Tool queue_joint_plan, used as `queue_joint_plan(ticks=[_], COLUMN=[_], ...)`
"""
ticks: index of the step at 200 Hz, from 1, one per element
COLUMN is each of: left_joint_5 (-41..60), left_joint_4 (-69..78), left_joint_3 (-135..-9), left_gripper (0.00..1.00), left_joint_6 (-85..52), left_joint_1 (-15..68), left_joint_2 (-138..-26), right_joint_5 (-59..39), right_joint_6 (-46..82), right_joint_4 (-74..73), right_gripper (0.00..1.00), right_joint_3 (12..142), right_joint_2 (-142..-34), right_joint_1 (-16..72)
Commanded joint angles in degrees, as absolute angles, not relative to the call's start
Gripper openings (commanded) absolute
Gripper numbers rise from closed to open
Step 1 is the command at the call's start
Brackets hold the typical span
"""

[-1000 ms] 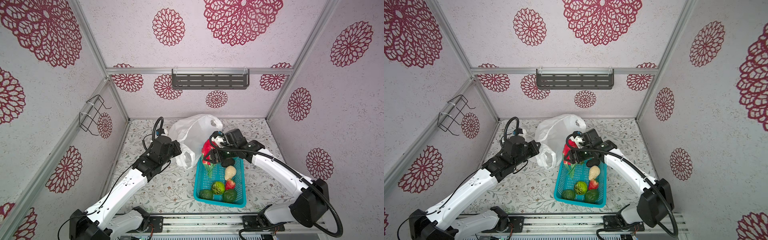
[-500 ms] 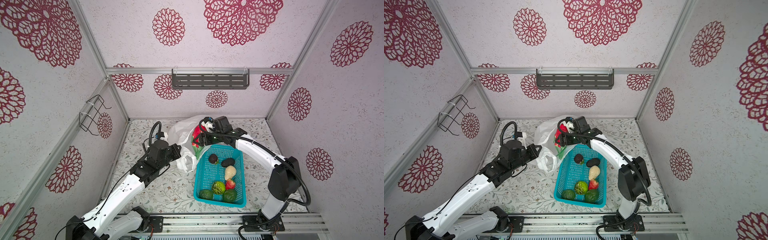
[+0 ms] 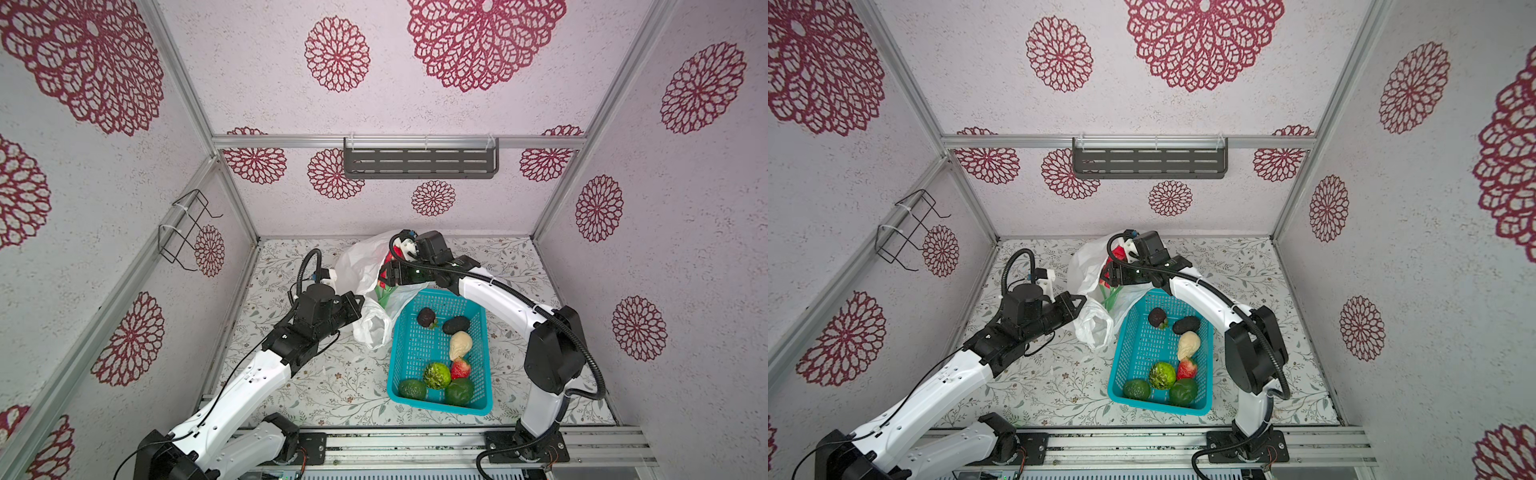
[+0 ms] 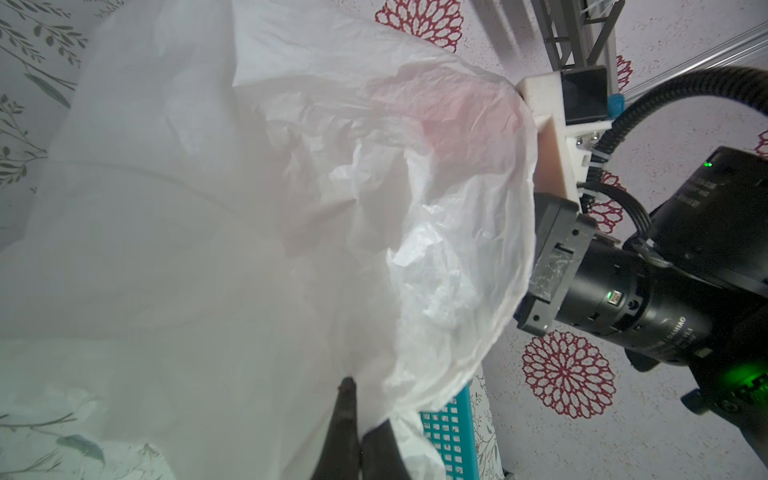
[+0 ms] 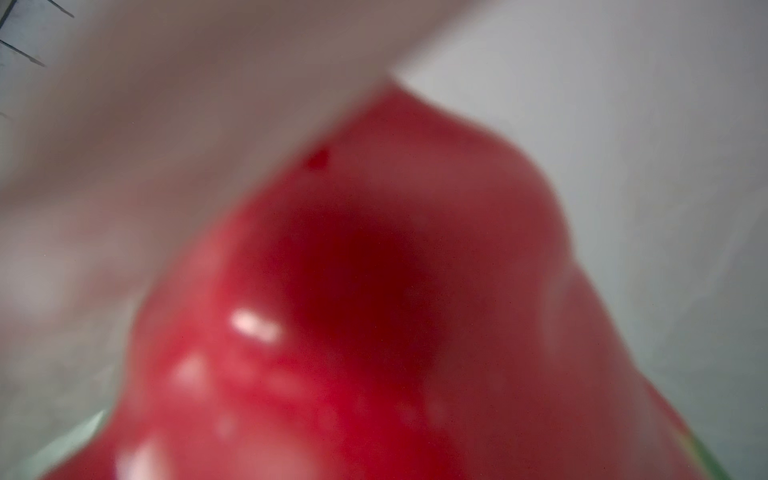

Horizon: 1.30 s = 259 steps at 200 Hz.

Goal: Place the fruits into the plastic bag
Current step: 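Carry the dragon fruit over the bag opening held by the left gripper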

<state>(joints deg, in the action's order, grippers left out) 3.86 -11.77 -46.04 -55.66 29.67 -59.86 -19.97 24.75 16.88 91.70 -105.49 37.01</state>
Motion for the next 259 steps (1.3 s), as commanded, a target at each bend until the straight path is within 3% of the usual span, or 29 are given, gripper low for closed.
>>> queue_joint_plan(ticks=[1, 83, 118, 190, 218, 259], left_joint_5=[5.21, 7.16, 8.28, 13.45, 14.41, 14.74], left_joint_4=[-8.13, -6.46, -6.16, -6.28, -5.93, -1.53], left_joint_3=[-44.95, -42.74, -42.19, -42.2, -40.84, -37.39], left_gripper=[0.0, 0.0, 0.0, 0.0, 0.0, 0.0], left_joint_6=[-57.1, -58.62, -59.82, -60.33, -60.45, -62.04], left_joint_1=[29.02, 27.99, 26.61, 22.85, 22.74, 22.71], left_joint_2=[-58.89, -56.42, -53.5, -51.04, -51.93, -53.32], right_joint_5=[-21.83, -8.95, 0.17, 7.15, 3.12, -11.71], right_joint_6=[28.04, 30.39, 28.59, 24.48, 21.51, 21.19], right_joint_4=[9.86, 9.7, 14.28, 17.36, 16.23, 8.45], right_gripper=[0.43, 0.43, 0.43, 0.46, 0.46, 0.47], right_joint_3=[93.28, 90.62, 90.92, 89.32, 89.34, 87.28], right_joint_2=[-105.58, -110.12, -109.21, -104.63, -103.48, -102.96], right_joint_1=[38.0, 40.52, 40.43, 39.05, 39.09, 40.38])
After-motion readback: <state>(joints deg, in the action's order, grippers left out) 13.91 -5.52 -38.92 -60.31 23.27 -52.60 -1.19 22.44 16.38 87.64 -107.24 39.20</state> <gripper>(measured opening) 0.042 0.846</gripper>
